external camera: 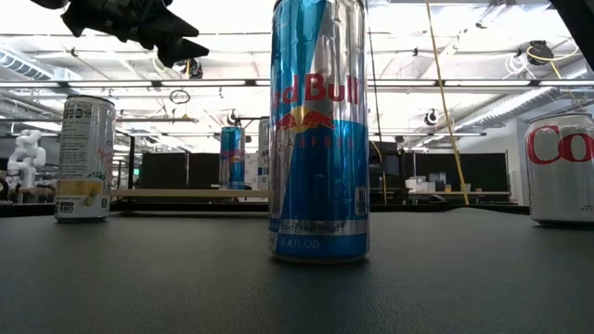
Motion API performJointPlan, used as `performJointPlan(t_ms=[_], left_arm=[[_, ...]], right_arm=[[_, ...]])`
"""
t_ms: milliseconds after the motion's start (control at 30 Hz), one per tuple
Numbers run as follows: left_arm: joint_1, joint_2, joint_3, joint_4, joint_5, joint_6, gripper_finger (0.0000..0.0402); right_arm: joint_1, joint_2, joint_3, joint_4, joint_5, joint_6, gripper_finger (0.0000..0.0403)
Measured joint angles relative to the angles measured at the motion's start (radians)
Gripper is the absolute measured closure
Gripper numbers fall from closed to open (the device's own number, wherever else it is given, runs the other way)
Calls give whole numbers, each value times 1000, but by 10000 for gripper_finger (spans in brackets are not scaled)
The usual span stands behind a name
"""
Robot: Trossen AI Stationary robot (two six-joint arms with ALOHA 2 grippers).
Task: Place canned beverage on shelf
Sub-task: Put the top red-silver soda can on the shelf
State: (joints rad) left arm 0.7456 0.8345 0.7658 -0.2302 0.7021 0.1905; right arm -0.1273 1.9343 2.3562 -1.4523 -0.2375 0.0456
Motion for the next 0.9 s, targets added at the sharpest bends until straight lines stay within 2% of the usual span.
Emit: performJointPlan(t_ms=[200, 500, 700, 900], left_arm=[[0, 0, 0, 0, 0, 0, 102], [0, 0, 0, 0, 0, 0, 102], [0, 0, 0, 0, 0, 0, 102], [0, 0, 0, 0, 0, 0, 102]], right_arm=[[14, 0, 0, 4, 0, -108, 149], [50, 0, 0, -66, 3, -117, 149], [57, 0, 0, -80, 1, -74, 149], [63, 0, 0, -18, 3, 22, 149]])
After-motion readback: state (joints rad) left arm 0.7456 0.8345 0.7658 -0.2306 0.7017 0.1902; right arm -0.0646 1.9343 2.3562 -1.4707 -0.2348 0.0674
